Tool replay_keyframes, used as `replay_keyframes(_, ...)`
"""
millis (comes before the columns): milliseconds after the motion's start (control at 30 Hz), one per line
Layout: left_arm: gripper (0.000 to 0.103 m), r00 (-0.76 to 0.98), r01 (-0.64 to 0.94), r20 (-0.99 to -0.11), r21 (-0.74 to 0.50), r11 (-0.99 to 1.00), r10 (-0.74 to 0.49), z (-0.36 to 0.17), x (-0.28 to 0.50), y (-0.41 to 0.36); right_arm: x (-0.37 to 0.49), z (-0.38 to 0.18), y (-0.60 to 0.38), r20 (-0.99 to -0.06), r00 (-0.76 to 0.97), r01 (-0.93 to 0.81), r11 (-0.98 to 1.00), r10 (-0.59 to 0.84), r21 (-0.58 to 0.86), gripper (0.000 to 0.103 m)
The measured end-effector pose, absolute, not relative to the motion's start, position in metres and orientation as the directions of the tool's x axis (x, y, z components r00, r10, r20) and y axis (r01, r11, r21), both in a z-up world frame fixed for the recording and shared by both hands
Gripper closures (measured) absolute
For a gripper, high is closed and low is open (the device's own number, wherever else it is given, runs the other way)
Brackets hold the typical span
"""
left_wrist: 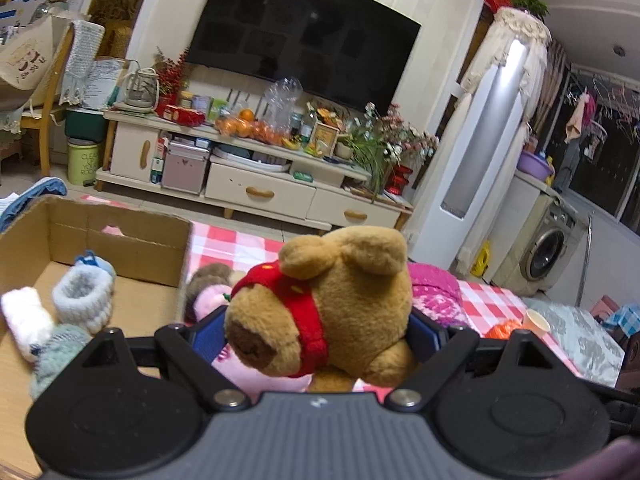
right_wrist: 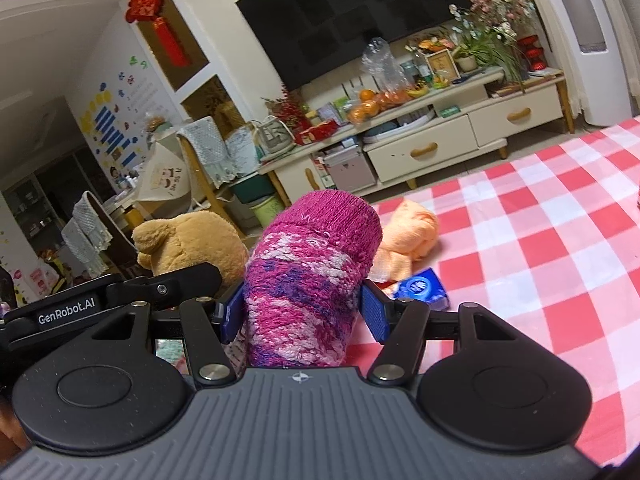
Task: Organize soft objects
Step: 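Carry the teddy bear in the left tool and sock in the right into the box, open both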
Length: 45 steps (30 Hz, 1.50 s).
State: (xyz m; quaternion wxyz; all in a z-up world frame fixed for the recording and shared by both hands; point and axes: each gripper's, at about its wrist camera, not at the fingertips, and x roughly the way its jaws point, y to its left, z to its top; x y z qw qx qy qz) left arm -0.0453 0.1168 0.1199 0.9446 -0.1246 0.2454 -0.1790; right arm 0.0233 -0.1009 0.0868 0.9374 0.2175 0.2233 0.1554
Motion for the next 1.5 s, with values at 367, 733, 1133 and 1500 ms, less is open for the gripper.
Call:
replay_keyframes(367, 0.014, 0.873, 0.160, -0.380, -0.371, 0.915, -0.307, 0.128, -0.044, 0.166, 0.033, 0.088, -0.089, -0.338, 0.819, -0.293, 0.844, 0.464, 0.448, 0.028)
replay_keyframes(733, 0.014, 0.898, -0.085, -0.427, -0.399, 0.913, -0.103, 0.123, -0.031, 0.226, 0.047, 0.093, -0.067, -0.317, 0.774, -0.403, 0.812, 0.549, 0.423, 0.028)
replay_keyframes(1133, 0.014, 0.850, -0.215, -0.526, -0.358, 0.908, -0.006, 0.108, -0.025, 0.252, 0.050, 0.088, -0.069, -0.353, 0.739, -0.449, 0.810, 0.574, 0.376, 0.028)
replay_keyframes(1500, 0.008, 0.785, -0.330, -0.614, -0.298, 0.895, 0.085, 0.097, -0.020, 0.256, 0.027, 0.093, -0.086, -0.355, 0.734, -0.450, 0.806, 0.579, 0.384, 0.005)
